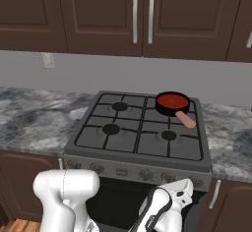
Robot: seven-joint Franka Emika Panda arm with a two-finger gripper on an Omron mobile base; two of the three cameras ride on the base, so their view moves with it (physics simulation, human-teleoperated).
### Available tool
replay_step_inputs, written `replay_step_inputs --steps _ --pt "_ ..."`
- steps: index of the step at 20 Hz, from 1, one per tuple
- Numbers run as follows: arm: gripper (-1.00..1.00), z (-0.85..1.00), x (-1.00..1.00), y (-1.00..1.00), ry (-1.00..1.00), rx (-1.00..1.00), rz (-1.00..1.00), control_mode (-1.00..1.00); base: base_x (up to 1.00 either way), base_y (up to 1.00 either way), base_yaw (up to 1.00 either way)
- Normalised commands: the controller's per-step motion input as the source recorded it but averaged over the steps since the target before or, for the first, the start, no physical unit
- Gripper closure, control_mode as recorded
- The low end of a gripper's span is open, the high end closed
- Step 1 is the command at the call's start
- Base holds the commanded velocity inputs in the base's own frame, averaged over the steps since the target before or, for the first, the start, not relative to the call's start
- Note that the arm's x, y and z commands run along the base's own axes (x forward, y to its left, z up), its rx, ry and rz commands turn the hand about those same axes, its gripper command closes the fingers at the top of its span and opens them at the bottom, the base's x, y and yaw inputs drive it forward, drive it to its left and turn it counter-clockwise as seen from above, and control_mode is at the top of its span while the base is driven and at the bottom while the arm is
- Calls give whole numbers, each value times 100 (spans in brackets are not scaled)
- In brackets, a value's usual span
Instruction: Wait until the marinara sauce is simmered to a deep red color and then turn off the stove.
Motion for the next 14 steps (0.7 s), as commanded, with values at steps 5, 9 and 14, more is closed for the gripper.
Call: replay_step_inputs --steps 5,9,14 --pt "100 0 0 0 0 0 0 -100 0 0 0" --pt "100 0 0 0 0 0 0 -100 0 0 0" --pt "100 0 0 0 0 0 0 -100 0 0 0"
